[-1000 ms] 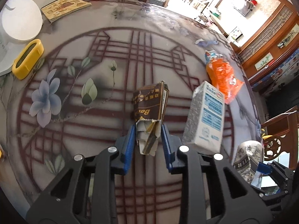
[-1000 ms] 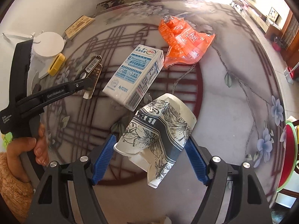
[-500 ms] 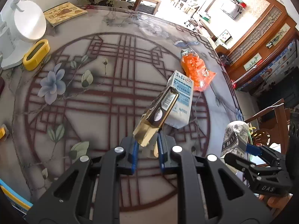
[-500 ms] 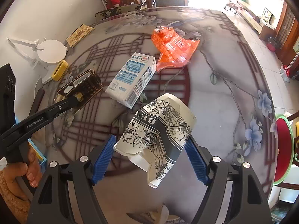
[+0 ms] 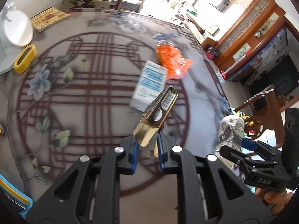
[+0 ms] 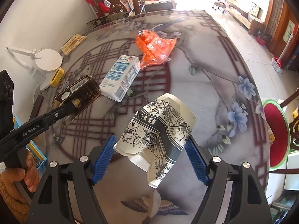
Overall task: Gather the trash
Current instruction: 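Carry the paper cup with the right gripper and brown wrapper with the left over the bucket, then open both grippers to drop the paper cup and brown wrapper into the bucket, then grasp the white milk carton with the left gripper while the right moves toward the orange bag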
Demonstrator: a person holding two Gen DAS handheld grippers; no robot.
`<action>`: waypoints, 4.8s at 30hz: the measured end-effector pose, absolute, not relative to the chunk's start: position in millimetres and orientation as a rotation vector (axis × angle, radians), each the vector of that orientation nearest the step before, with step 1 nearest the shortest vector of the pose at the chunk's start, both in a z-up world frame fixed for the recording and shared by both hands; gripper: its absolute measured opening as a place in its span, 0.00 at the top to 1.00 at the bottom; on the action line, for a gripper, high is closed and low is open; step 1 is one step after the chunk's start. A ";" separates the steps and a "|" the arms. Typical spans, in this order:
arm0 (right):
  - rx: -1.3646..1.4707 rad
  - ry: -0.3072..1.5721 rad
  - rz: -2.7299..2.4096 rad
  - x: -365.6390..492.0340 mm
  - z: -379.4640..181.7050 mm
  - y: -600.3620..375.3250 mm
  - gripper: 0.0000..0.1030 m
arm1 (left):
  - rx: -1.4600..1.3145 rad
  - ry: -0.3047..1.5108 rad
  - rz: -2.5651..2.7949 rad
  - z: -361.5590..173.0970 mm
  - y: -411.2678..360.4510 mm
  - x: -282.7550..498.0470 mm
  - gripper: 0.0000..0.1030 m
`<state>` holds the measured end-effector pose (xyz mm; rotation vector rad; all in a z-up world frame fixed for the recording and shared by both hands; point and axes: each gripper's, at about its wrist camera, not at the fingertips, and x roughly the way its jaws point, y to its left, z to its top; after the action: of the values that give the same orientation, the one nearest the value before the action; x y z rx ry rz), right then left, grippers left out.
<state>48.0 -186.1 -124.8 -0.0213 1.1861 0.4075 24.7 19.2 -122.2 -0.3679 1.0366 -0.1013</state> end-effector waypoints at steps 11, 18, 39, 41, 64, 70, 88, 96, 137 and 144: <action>0.011 1.180 0.368 41.1 -122.0 -221.7 0.29 | -0.339 1.046 -0.170 -117.6 -23.3 25.4 0.83; 0.016 1.178 0.366 40.5 -120.7 -237.2 0.29 | -0.336 1.054 -0.173 -118.8 -37.1 27.3 0.83; 0.053 1.187 0.339 52.5 -124.8 -290.8 0.29 | -0.303 1.062 -0.191 -119.0 -91.3 44.3 0.83; 0.057 1.189 0.338 53.4 -125.3 -294.3 0.29 | -0.297 1.060 -0.192 -118.5 -94.1 45.6 0.83; 0.097 1.203 0.340 67.2 -132.0 -339.7 0.29 | -0.278 1.078 -0.189 -117.7 -134.9 57.7 0.83; 0.113 1.205 0.332 70.5 -133.4 -359.0 0.29 | -0.262 1.087 -0.197 -117.4 -155.6 62.4 0.83; 0.197 1.214 0.171 92.3 -148.5 -474.2 0.29 | -0.199 1.136 -0.272 -125.3 -234.9 85.5 0.83; 0.211 1.199 0.042 115.6 -158.4 -532.9 0.23 | -0.130 1.169 -0.373 -132.4 -293.3 106.1 0.83; 0.276 1.179 0.088 70.9 -138.9 -464.5 0.22 | -0.246 1.105 0.199 -148.5 -59.8 95.2 0.22; 0.241 1.185 0.098 64.5 -133.8 -418.9 0.22 | -0.213 1.133 0.228 -164.6 -15.2 124.9 0.20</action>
<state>64.5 -418.9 -133.8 0.2412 1.1845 0.0977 124.9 -15.2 -164.6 -0.2132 1.1334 0.2283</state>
